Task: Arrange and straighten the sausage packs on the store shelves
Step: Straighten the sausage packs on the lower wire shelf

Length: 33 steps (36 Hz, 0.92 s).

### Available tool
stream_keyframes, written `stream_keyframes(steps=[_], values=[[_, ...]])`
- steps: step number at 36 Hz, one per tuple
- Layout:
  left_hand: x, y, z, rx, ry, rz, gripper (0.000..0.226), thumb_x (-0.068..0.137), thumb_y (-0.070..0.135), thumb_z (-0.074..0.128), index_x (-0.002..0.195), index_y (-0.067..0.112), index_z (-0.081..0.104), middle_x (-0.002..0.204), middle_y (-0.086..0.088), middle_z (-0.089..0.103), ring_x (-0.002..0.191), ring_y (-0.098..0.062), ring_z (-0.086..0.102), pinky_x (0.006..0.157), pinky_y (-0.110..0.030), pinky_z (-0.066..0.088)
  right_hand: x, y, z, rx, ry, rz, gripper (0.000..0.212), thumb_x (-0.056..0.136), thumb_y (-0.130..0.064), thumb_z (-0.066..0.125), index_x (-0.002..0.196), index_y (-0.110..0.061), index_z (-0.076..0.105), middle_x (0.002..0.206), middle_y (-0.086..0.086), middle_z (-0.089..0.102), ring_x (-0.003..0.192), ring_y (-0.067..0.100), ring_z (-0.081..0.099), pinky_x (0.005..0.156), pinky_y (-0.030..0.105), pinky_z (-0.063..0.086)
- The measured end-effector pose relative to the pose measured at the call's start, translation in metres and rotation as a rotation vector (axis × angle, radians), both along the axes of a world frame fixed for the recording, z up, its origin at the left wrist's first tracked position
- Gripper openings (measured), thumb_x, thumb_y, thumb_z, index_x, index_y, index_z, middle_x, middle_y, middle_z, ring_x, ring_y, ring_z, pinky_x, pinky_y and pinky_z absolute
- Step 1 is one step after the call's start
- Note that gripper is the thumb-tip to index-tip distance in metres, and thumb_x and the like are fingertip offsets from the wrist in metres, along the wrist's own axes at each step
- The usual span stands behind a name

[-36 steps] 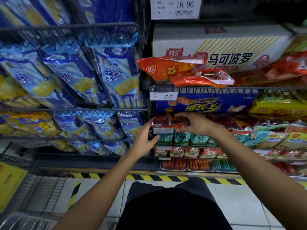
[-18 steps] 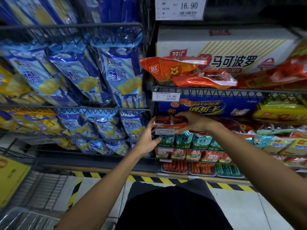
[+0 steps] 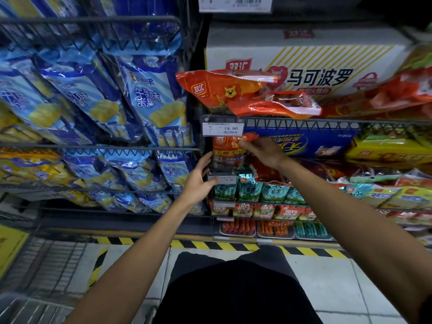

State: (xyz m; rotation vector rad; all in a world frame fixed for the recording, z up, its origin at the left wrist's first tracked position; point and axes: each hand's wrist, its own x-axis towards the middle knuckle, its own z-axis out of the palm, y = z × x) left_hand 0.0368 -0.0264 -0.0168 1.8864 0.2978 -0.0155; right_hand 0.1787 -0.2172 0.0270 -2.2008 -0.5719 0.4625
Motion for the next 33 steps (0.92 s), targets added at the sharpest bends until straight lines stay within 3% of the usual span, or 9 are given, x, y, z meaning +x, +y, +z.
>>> stream_keyframes(steps=[3, 8, 12, 15, 19, 23, 27, 30, 33], values=[[0.004, -0.003, -0.005, 0.021, 0.037, -0.023, 0.077, 0.099, 0.008, 0.063, 0.161, 0.024, 0.019, 0.166, 0.001, 0.024, 0.152, -0.02, 0.025, 0.122, -0.033, 0.027, 0.006, 0.003, -0.001, 0.078, 0.041, -0.071, 0.036, 0.099, -0.051, 0.054, 0.09, -0.022, 0.073, 0.087, -0.003, 0.071, 0.083, 0.012, 0.064, 0.083, 0.033, 0.046], [0.01, -0.01, -0.007, 0.045, 0.047, -0.039, 0.081, 0.1, 0.005, 0.061, 0.162, 0.021, 0.011, 0.166, 0.001, 0.023, 0.152, -0.015, 0.023, 0.119, -0.022, 0.024, 0.009, 0.003, -0.011, -0.01, -0.009, 0.025, 0.044, 0.097, -0.048, 0.06, 0.122, -0.013, 0.071, 0.118, -0.002, 0.07, 0.108, 0.011, 0.059, 0.092, 0.024, 0.039], [0.021, -0.013, -0.008, 0.004, 0.098, -0.012, 0.088, 0.1, 0.007, 0.059, 0.163, 0.022, 0.0, 0.168, -0.001, 0.019, 0.153, -0.017, 0.022, 0.114, -0.023, 0.023, 0.018, 0.003, -0.027, -0.168, 0.031, 0.026, 0.092, 0.074, -0.089, 0.045, 0.129, -0.018, 0.064, 0.129, 0.001, 0.066, 0.118, 0.021, 0.059, 0.096, 0.032, 0.043], [0.029, -0.018, -0.008, -0.033, 0.095, -0.003, 0.092, 0.1, 0.006, 0.058, 0.162, 0.022, -0.009, 0.167, 0.0, 0.017, 0.148, -0.011, 0.021, 0.116, -0.027, 0.023, 0.028, 0.005, -0.035, -0.212, 0.037, 0.052, 0.108, 0.07, -0.096, 0.035, 0.132, -0.013, 0.063, 0.136, 0.006, 0.062, 0.122, 0.025, 0.056, 0.097, 0.033, 0.043], [0.038, -0.031, -0.007, -0.069, 0.062, 0.068, 0.096, 0.098, 0.004, 0.061, 0.162, 0.02, -0.009, 0.167, 0.0, 0.015, 0.151, -0.015, 0.019, 0.123, -0.036, 0.024, 0.031, 0.007, -0.034, -0.202, 0.044, 0.083, 0.101, 0.075, -0.094, 0.034, 0.13, -0.015, 0.065, 0.136, 0.006, 0.061, 0.12, 0.023, 0.056, 0.101, 0.037, 0.045], [0.039, -0.041, -0.013, -0.029, 0.029, 0.117, 0.102, 0.092, 0.003, 0.068, 0.163, 0.022, -0.003, 0.165, 0.005, 0.012, 0.151, -0.014, 0.016, 0.123, -0.035, 0.022, 0.024, 0.009, -0.035, -0.221, 0.01, 0.072, 0.056, 0.103, -0.054, 0.042, 0.131, -0.011, 0.064, 0.132, 0.009, 0.063, 0.117, 0.024, 0.057, 0.09, 0.026, 0.036], [0.039, -0.044, -0.027, 0.008, -0.054, 0.202, 0.09, 0.081, 0.017, 0.07, 0.157, 0.033, 0.023, 0.152, -0.004, 0.036, 0.143, -0.024, 0.037, 0.117, -0.051, 0.037, 0.022, 0.009, -0.035, -0.204, 0.006, 0.058, 0.055, 0.104, -0.05, 0.041, 0.133, -0.008, 0.061, 0.138, 0.011, 0.059, 0.126, 0.029, 0.053, 0.094, 0.028, 0.036], [0.034, -0.049, -0.024, 0.023, -0.088, 0.238, 0.082, 0.086, 0.015, 0.068, 0.157, 0.027, 0.028, 0.146, -0.006, 0.039, 0.139, -0.023, 0.04, 0.119, -0.048, 0.035, 0.022, 0.01, -0.03, -0.202, -0.013, 0.088, 0.054, 0.105, -0.047, 0.04, 0.14, -0.008, 0.054, 0.144, 0.009, 0.052, 0.129, 0.029, 0.05, 0.096, 0.027, 0.035], [0.028, -0.048, -0.023, 0.09, -0.081, 0.214, 0.084, 0.095, 0.01, 0.065, 0.162, 0.022, 0.017, 0.159, -0.006, 0.028, 0.147, -0.021, 0.028, 0.118, -0.028, 0.025, 0.021, 0.013, -0.03, -0.225, -0.053, 0.1, 0.054, 0.106, -0.048, 0.039, 0.145, -0.012, 0.048, 0.147, 0.008, 0.049, 0.129, 0.029, 0.049, 0.098, 0.026, 0.036]])
